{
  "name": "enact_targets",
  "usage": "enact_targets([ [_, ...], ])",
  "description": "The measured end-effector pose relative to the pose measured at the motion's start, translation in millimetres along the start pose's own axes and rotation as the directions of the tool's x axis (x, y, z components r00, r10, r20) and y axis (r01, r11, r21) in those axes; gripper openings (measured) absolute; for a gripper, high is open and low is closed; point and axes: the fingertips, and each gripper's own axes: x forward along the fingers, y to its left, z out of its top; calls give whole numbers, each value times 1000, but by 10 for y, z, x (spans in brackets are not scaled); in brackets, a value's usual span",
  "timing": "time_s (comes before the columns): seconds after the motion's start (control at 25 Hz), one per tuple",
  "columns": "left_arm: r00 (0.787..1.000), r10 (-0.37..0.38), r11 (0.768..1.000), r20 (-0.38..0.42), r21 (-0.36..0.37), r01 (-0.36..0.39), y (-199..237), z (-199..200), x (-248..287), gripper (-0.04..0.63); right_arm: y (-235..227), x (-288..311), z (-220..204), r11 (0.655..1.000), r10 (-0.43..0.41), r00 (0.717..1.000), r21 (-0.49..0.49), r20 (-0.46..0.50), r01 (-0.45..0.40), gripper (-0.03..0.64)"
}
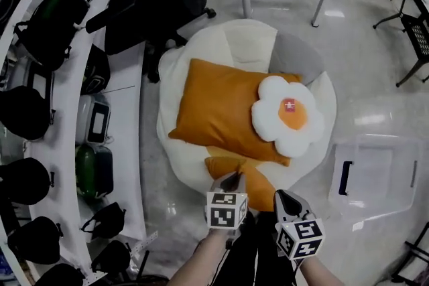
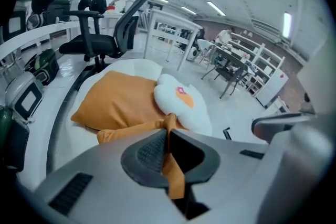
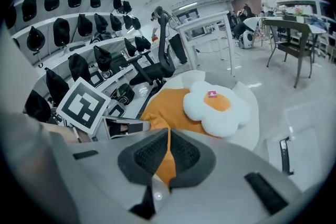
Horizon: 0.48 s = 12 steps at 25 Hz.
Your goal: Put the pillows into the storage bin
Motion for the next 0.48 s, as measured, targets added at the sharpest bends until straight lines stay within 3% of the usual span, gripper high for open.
enact_targets([
  [0.2, 994, -105, 988, 14, 119, 102, -569, 7, -222, 25, -171, -502, -163, 992, -97, 995, 81, 37, 93, 14],
  [0.48, 979, -205, 943, -20, 265, 203, -1452, 127, -257, 23, -803, -1204, -302, 954, -251, 965, 189, 75, 233, 14],
])
